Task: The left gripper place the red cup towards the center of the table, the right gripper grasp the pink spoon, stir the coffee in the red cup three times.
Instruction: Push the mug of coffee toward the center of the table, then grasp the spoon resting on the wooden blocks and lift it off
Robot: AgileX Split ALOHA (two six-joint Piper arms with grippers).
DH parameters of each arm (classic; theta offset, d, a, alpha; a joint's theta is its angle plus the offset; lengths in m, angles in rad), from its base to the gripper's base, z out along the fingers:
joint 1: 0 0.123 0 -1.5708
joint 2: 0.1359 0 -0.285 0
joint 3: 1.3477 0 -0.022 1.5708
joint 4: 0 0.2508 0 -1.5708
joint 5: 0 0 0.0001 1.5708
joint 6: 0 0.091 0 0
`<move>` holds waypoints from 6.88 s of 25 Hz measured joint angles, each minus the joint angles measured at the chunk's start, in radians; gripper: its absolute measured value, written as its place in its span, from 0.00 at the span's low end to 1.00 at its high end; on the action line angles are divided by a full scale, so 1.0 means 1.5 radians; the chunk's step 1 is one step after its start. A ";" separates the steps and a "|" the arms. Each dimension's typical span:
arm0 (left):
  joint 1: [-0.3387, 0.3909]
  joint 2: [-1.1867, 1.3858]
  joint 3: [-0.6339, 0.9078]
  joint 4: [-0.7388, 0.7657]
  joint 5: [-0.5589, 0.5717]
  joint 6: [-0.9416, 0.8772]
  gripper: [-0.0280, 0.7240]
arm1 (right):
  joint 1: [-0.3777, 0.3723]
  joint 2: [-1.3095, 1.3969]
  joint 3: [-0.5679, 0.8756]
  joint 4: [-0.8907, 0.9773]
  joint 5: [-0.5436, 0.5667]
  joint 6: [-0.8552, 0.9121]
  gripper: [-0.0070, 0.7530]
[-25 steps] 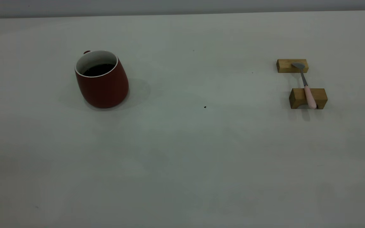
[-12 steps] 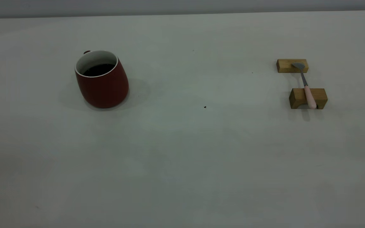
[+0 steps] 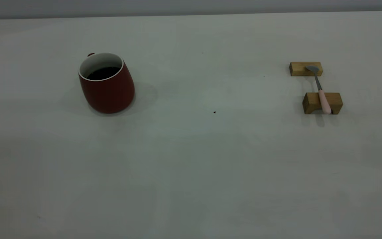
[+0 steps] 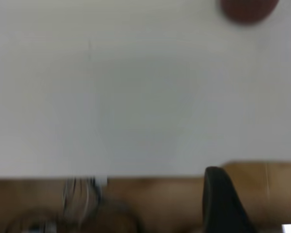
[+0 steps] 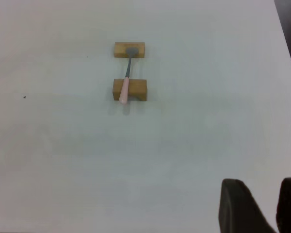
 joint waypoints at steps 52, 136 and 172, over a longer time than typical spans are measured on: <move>-0.067 1.351 -0.651 -0.108 -0.307 0.961 0.60 | 0.000 0.000 0.000 -0.001 0.000 0.000 0.32; -0.212 0.009 0.061 -0.002 -0.007 -0.004 0.51 | 0.000 0.000 0.000 -0.005 0.000 0.000 0.32; -0.014 -0.258 0.061 -0.002 0.011 -0.003 0.51 | 0.004 0.642 -0.065 0.182 -0.432 -0.133 0.82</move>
